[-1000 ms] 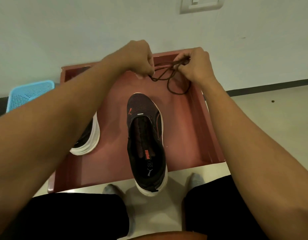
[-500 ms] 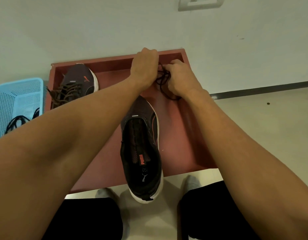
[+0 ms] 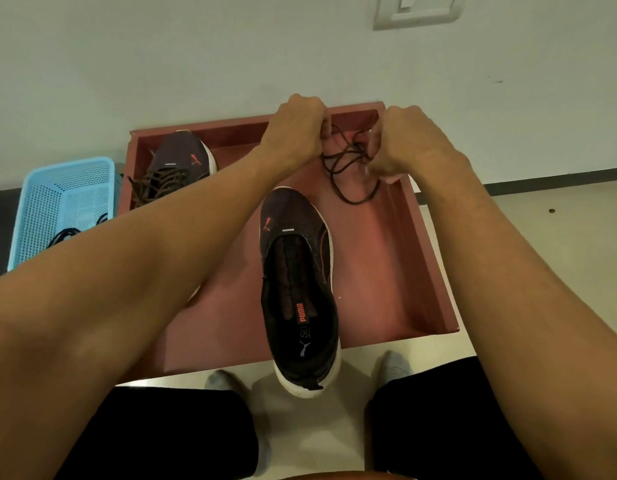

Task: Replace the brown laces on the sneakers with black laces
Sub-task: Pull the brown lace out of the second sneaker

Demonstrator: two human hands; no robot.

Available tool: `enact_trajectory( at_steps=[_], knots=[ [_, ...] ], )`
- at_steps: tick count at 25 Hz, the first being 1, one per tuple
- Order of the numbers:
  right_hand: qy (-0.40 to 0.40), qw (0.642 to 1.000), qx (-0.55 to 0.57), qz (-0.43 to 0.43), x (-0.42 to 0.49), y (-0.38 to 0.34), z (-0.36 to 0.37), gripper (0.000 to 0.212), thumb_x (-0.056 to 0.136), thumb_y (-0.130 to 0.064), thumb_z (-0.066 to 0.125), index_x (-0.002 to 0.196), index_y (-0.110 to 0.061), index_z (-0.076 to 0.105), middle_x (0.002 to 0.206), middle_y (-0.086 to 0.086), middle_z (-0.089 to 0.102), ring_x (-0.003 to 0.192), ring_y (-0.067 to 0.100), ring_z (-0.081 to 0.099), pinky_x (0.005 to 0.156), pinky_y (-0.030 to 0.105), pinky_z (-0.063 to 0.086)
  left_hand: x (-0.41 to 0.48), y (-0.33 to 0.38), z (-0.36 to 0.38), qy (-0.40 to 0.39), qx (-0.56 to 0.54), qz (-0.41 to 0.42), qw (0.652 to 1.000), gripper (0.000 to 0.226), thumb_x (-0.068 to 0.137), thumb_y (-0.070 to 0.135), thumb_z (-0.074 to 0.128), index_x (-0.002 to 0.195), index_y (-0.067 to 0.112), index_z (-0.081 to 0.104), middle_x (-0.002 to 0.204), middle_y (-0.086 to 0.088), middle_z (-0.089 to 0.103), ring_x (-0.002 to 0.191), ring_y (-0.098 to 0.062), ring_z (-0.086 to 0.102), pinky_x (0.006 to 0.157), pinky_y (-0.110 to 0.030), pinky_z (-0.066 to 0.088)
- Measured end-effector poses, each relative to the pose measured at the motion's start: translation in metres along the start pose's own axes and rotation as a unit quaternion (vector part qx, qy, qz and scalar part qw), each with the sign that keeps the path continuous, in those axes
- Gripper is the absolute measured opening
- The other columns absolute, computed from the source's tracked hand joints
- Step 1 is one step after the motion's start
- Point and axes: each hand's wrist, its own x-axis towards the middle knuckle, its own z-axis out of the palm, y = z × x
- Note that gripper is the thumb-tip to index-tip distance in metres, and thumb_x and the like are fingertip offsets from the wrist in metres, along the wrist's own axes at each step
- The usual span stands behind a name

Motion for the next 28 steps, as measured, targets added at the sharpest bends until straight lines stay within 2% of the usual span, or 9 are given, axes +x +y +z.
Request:
enact_trajectory(
  at_steps=[2,4,7,10,13,17,21,25,28],
  knots=[
    [-0.089,0.996,-0.008,-0.003,-0.013,-0.009,0.003,0.025,0.078,-0.014,0.089,0.091,-0.013,0.068,0.075,0.007,0.077,0.062,0.018,0.077,0.068,0.03,0.061,-0.005,0.002,-0.003,-0.06,-0.028,0.041,0.997,0.011,0.078,0.005,0.074,0.087,0.011,0.074,0.087,-0.001,0.071,0.083,-0.023,0.068,0.075,-0.035,0.055],
    [-0.147,0.989,0.01,-0.001,-0.02,-0.017,0.015,0.025,0.081,-0.014,0.088,0.085,-0.013,0.064,0.071,0.005,0.075,0.054,0.015,0.075,0.062,0.029,0.061,-0.011,0.007,-0.001,-0.132,-0.038,0.086,0.987,0.017,0.078,0.019,0.081,0.087,0.012,0.069,0.085,0.002,0.065,0.081,-0.023,0.061,0.071,-0.028,0.041],
    [-0.127,0.992,0.005,0.004,-0.015,-0.017,0.033,0.021,0.085,-0.013,0.084,0.087,-0.01,0.064,0.079,0.006,0.07,0.05,0.018,0.07,0.05,0.022,0.051,-0.01,0.012,0.01,-0.202,-0.005,0.086,0.976,0.031,0.074,0.03,0.089,0.085,0.014,0.065,0.08,0.002,0.062,0.076,-0.025,0.057,0.069,-0.032,0.04],
    [-0.007,1.0,0.0,-0.003,-0.006,-0.009,0.043,0.023,0.09,-0.004,0.073,0.112,-0.005,0.07,0.104,0.017,0.067,0.074,0.029,0.065,0.068,0.031,0.05,0.001,0.008,0.02,-0.184,-0.014,0.083,0.979,0.045,0.068,0.035,0.094,0.088,0.007,0.066,0.086,-0.006,0.068,0.078,-0.029,0.06,0.071,-0.04,0.049],
    [0.084,0.996,0.009,-0.028,-0.002,-0.009,0.053,0.024,0.095,-0.003,0.062,0.118,-0.005,0.07,0.115,0.021,0.066,0.099,0.041,0.066,0.075,0.036,0.046,0.01,0.002,0.026,-0.133,-0.033,0.078,0.988,0.035,0.073,0.027,0.089,0.087,0.007,0.064,0.087,-0.005,0.064,0.081,-0.028,0.058,0.073,-0.039,0.048],
    [0.104,0.994,0.002,-0.04,0.002,-0.009,0.058,0.022,0.098,-0.001,0.058,0.116,-0.004,0.071,0.109,0.019,0.066,0.097,0.039,0.066,0.074,0.034,0.044,0.009,0.004,0.031,-0.102,-0.044,0.052,0.992,0.019,0.08,0.016,0.082,0.087,0.007,0.067,0.089,-0.005,0.063,0.083,-0.027,0.057,0.077,-0.04,0.052],
    [0.113,0.993,0.041,-0.016,0.001,-0.005,0.048,0.012,0.093,-0.01,0.067,0.103,-0.006,0.072,0.097,0.012,0.056,0.086,0.034,0.06,0.077,0.038,0.053,0.004,0.005,0.023,-0.116,-0.028,0.044,0.992,0.011,0.077,0.012,0.079,0.078,0.017,0.069,0.088,-0.004,0.068,0.087,-0.03,0.066,0.074,-0.037,0.05],
    [0.118,0.991,0.068,-0.016,-0.005,-0.007,0.045,0.016,0.09,-0.008,0.069,0.103,-0.009,0.078,0.103,0.015,0.069,0.092,0.036,0.068,0.085,0.04,0.06,-0.014,0.004,-0.005,-0.117,-0.025,0.044,0.992,0.011,0.082,0.017,0.081,0.092,0.015,0.079,0.098,-0.004,0.076,0.092,-0.026,0.07,0.083,-0.04,0.057],
    [0.109,0.984,0.134,-0.036,-0.018,-0.012,0.03,0.008,0.088,-0.017,0.077,0.095,-0.015,0.08,0.098,0.007,0.073,0.086,0.023,0.068,0.083,0.033,0.057,-0.042,0.003,-0.038,-0.062,-0.065,0.03,0.996,0.015,0.085,0.024,0.081,0.097,0.015,0.08,0.096,-0.001,0.078,0.088,-0.019,0.071,0.087,-0.037,0.058]
  ],
)
